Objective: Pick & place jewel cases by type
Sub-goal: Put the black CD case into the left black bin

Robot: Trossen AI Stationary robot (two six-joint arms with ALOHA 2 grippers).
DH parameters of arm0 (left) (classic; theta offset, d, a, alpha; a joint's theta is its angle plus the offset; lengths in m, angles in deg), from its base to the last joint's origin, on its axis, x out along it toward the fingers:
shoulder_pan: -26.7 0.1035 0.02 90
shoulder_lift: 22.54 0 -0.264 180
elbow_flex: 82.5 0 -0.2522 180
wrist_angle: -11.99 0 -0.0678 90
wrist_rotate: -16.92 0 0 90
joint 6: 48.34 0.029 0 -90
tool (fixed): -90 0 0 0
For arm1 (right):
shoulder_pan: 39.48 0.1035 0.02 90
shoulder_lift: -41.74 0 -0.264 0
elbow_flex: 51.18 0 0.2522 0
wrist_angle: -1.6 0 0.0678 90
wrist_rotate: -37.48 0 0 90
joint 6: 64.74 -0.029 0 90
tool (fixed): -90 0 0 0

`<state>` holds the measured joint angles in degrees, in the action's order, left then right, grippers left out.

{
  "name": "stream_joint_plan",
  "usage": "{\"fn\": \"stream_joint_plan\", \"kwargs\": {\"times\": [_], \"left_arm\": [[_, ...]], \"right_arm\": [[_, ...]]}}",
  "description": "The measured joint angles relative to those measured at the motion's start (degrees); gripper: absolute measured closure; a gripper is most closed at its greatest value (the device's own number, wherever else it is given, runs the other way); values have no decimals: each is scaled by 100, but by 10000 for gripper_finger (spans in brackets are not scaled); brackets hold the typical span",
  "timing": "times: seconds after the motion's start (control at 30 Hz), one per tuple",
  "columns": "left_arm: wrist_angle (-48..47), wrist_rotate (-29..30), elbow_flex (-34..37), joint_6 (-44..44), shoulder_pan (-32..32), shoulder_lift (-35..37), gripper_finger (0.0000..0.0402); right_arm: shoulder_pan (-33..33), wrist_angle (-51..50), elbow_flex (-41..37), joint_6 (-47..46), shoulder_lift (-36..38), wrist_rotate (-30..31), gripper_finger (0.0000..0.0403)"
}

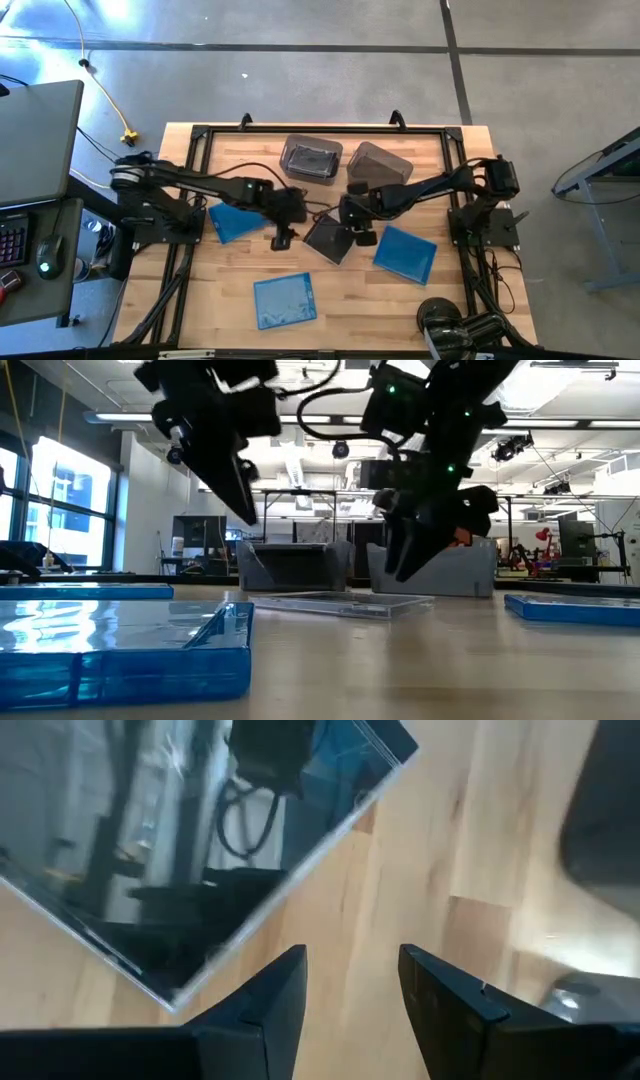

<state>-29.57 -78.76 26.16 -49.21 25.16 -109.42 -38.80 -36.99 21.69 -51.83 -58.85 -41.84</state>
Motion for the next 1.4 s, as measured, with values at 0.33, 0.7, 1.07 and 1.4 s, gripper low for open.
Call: {"fn": "stream_joint_plan", "kwargs": {"times": [0.33, 0.7, 1.07, 1.4], "left_arm": [[781, -470, 7, 1437, -313, -981, 204], [413, 1456, -17, 1705, -673, -1195, 204], [365, 2312, -17, 2425, -669, -1371, 204], [790, 1419, -32, 2976, -286, -1604, 204]], "right_arm": [[-115, 20, 0, 425, -63, -244, 247], [-134, -103, 9, 227, -94, -604, 247], [468, -804, 9, -1662, -33, -141, 247], [1208, -417, 11, -3356, -93, -202, 247]]}}
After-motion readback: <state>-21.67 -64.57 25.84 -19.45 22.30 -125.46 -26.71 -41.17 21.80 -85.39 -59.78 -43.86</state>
